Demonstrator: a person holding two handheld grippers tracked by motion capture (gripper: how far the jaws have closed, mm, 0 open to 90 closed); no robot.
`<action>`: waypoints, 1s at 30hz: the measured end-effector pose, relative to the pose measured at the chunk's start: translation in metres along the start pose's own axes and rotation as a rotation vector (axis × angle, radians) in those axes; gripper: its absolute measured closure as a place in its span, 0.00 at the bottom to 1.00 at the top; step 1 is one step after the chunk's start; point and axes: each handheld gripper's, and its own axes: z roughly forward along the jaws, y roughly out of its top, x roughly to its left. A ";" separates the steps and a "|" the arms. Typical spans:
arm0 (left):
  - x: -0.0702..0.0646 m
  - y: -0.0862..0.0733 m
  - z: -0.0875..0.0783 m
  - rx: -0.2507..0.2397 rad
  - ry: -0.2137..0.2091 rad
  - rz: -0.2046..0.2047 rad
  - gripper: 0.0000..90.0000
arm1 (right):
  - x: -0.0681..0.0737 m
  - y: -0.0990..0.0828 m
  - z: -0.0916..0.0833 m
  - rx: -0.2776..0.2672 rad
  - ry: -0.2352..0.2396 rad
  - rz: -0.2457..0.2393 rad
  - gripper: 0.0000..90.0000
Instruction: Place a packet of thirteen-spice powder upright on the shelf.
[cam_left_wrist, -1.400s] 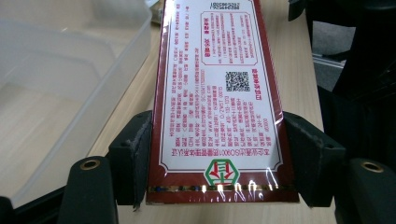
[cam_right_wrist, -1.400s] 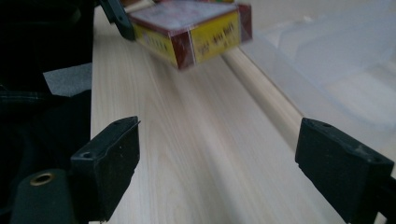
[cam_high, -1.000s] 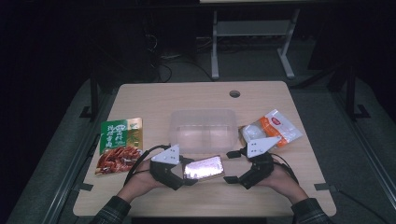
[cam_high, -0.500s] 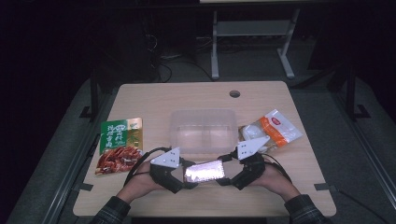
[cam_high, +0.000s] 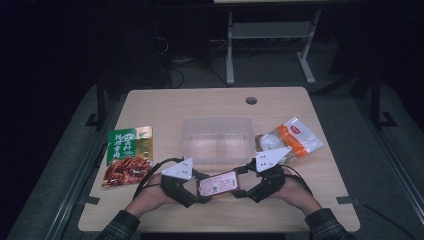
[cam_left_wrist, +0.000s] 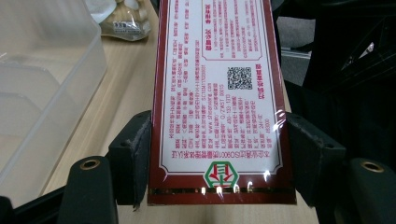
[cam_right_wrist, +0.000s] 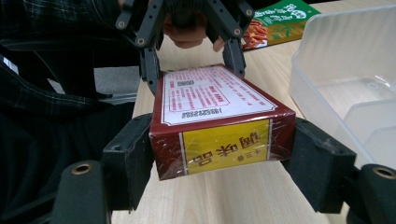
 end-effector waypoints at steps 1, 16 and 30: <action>0.000 0.000 0.001 0.000 -0.002 -0.005 0.35 | 0.001 0.001 0.000 -0.001 -0.002 0.003 0.31; 0.004 -0.005 0.013 0.043 0.002 -0.030 0.35 | 0.001 0.019 0.005 -0.068 -0.019 -0.023 0.31; 0.004 -0.001 0.026 0.039 -0.006 -0.019 0.35 | 0.006 0.039 0.017 -0.123 -0.022 -0.053 0.32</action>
